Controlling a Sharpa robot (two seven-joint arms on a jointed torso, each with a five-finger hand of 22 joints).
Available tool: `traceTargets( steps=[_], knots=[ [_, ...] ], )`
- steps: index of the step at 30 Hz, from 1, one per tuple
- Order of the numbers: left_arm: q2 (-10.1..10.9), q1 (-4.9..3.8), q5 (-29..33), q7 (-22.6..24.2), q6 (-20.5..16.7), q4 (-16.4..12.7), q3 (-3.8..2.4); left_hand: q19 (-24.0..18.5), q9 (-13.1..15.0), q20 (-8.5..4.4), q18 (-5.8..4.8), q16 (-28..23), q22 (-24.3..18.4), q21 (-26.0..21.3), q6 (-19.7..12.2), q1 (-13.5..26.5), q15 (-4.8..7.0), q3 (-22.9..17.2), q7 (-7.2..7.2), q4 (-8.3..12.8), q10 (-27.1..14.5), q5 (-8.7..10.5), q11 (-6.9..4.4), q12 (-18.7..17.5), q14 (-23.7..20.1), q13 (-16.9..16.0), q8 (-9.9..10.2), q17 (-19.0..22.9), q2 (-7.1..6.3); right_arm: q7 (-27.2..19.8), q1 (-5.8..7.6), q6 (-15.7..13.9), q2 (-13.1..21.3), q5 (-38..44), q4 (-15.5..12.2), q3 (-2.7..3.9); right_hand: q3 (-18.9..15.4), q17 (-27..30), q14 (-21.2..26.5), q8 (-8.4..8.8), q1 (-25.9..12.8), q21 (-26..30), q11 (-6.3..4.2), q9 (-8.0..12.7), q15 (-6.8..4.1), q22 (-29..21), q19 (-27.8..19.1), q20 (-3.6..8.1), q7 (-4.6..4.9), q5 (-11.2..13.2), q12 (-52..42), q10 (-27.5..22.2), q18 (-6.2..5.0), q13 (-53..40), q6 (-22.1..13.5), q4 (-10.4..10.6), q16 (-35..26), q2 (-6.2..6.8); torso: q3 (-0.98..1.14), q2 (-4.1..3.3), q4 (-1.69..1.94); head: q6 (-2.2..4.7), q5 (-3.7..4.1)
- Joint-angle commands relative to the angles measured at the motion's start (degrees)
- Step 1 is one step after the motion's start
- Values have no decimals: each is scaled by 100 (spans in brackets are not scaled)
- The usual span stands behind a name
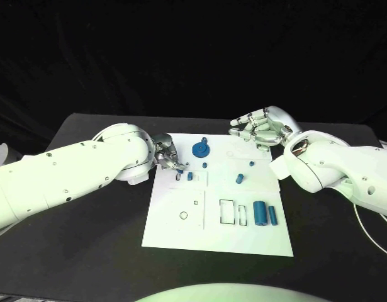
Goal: Assemble the parts on the task board
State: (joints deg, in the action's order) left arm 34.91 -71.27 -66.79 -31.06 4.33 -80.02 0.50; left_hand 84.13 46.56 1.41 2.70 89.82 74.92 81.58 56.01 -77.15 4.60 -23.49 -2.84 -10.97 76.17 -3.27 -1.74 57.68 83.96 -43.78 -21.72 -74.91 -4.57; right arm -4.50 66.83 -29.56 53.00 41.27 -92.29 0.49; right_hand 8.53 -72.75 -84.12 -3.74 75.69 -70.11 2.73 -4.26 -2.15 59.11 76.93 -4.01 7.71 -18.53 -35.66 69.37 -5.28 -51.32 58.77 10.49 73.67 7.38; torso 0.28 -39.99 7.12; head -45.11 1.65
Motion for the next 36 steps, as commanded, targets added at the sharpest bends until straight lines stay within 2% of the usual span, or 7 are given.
traceTargets(
  steps=[1,10,23,36],
  knots=[
    [-3,31,-213,68,54,-10,-1,404,89,-5,-103,18,1202,35,42,-41,18,-724,20,707,31,-24,4,-32,604,8,-22,-1509,-31,-64,-7,88,-8,35,-1,1,-29,-6,-193,-25,-7,25,-29,-9,23,-6,19,-2,-15,-19,-23,-19,-81,8,24,0,-22,-58,3,-4,-5,-21,-4],
    [4,70,-318,-5,112,-26,0,407,104,-7,-105,18,1207,42,58,-15,19,-801,22,729,57,-37,2,13,604,-59,-30,-1509,-79,-67,-10,92,-18,35,5,1,-29,-6,-193,-25,-7,25,-29,-9,23,-6,19,-2,-15,-19,-23,-19,-81,8,24,0,-22,-58,3,-1,-3,-45,-6],
    [36,77,-337,-147,319,-111,-1,406,110,-8,-104,18,1207,37,63,0,20,-841,22,739,50,-44,2,-14,604,-23,-32,-1509,-101,-85,-16,100,-28,34,9,1,-33,-7,-193,-26,-5,26,-29,-10,23,-6,20,-2,-15,-20,-22,-20,-80,12,25,0,-23,-64,11,2,-11,-70,-1],
    [45,81,-324,-299,450,-87,-1,409,113,-8,-106,18,1210,46,66,8,20,-861,22,741,45,-47,2,-27,604,-7,-33,-1509,-106,-89,-18,101,-37,36,12,1,-33,-7,-193,-26,-5,26,-29,-10,23,-6,20,-2,-15,-20,-22,-20,-80,12,25,0,-23,-64,7,5,1,-84,-11]
  ],
)
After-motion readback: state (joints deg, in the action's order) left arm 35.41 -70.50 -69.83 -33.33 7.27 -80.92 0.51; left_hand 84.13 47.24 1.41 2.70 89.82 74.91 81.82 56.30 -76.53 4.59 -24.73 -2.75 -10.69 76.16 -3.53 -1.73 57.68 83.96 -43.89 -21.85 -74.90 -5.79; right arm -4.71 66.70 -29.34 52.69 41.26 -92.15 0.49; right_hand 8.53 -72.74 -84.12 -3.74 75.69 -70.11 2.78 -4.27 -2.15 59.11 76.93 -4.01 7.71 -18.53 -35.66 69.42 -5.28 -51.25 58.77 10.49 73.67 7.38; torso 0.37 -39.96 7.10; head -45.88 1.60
